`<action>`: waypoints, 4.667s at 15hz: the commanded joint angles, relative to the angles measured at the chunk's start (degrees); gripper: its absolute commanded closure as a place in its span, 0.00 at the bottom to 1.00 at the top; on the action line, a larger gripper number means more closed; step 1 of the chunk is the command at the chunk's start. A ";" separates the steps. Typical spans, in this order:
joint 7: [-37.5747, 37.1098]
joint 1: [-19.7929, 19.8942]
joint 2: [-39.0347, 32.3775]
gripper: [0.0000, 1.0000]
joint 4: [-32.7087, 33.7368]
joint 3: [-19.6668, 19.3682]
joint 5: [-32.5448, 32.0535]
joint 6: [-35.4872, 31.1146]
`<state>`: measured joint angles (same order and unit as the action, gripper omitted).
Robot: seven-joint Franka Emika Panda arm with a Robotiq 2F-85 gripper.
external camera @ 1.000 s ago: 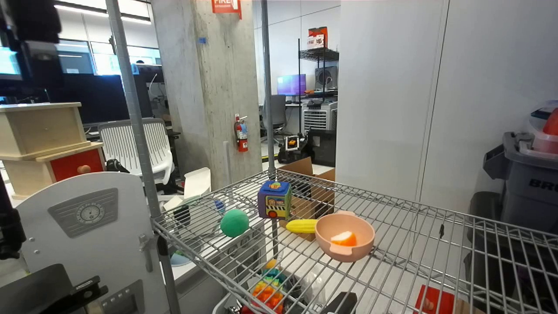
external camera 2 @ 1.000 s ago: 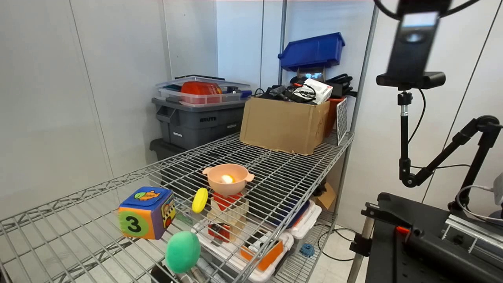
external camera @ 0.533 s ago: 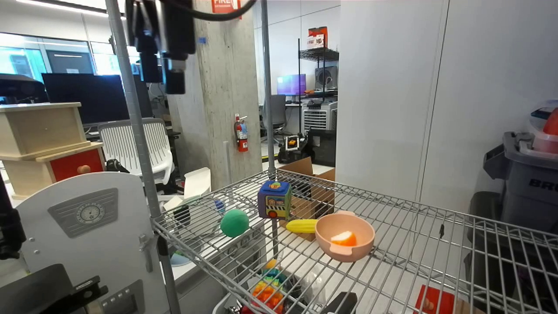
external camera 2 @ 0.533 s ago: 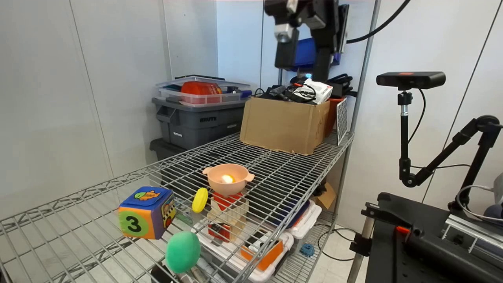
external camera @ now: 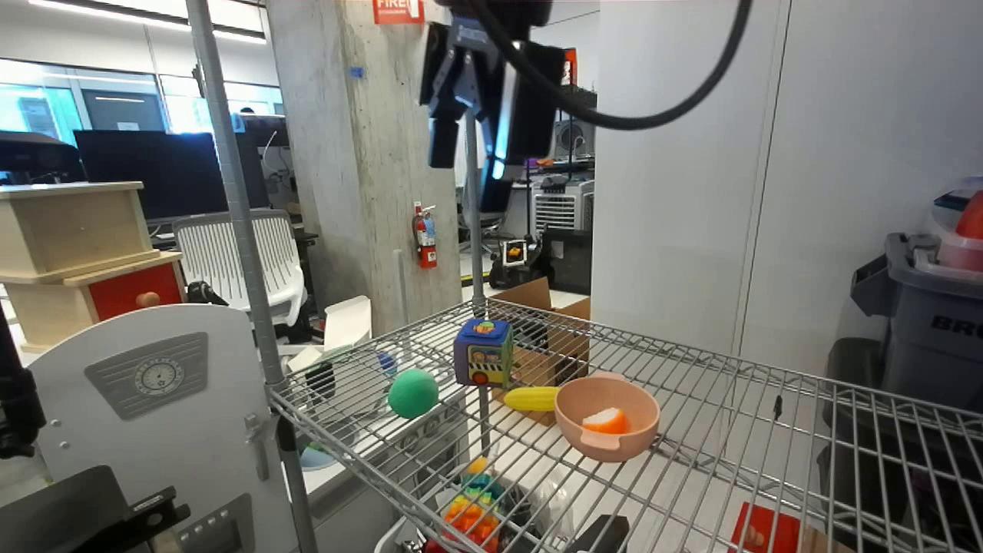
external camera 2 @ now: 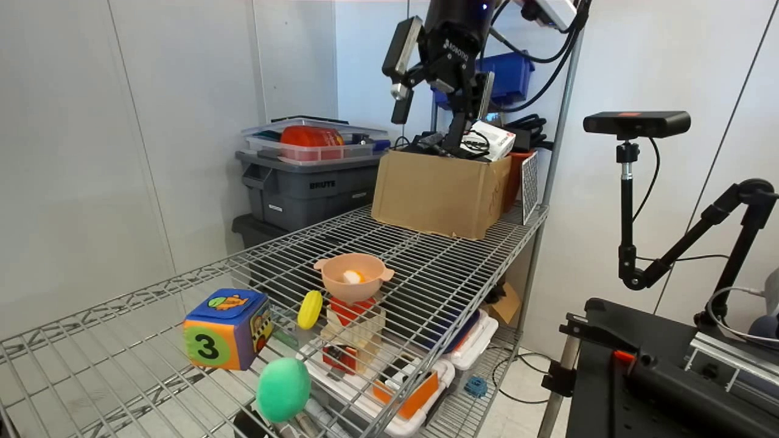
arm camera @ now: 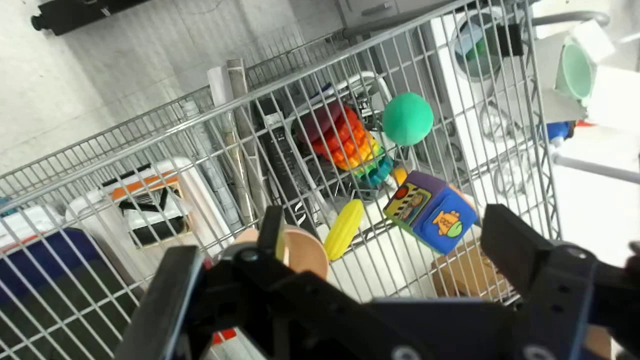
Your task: Remove the plush toy in the bowl and put the other toys in the bowl
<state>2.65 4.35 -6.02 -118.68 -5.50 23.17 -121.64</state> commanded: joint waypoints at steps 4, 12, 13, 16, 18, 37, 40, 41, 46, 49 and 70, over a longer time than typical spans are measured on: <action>-2.47 4.73 -17.59 0.00 17.16 0.30 5.73 -2.28; -16.40 3.78 -39.06 0.00 42.91 1.48 0.21 0.37; -17.99 3.56 -41.42 0.00 45.93 1.61 -0.52 1.31; -22.20 2.72 -48.47 0.00 53.15 1.74 -2.97 3.79; -24.06 2.48 -52.49 0.00 57.21 1.67 -4.41 5.84; -28.40 2.27 -67.98 0.02 74.16 1.30 -6.22 14.69; -27.82 2.08 -66.51 0.33 72.51 1.09 -6.33 13.86; -27.83 2.07 -66.26 0.40 72.44 1.04 -6.37 13.96; -28.00 2.24 -66.52 0.79 72.88 0.71 -6.27 14.29; -28.08 2.34 -66.55 0.98 73.30 0.57 -6.17 14.35; -29.33 0.77 -66.45 0.00 72.90 0.05 -6.66 16.38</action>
<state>-25.31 6.20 -72.15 -46.42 -4.89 17.45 -107.11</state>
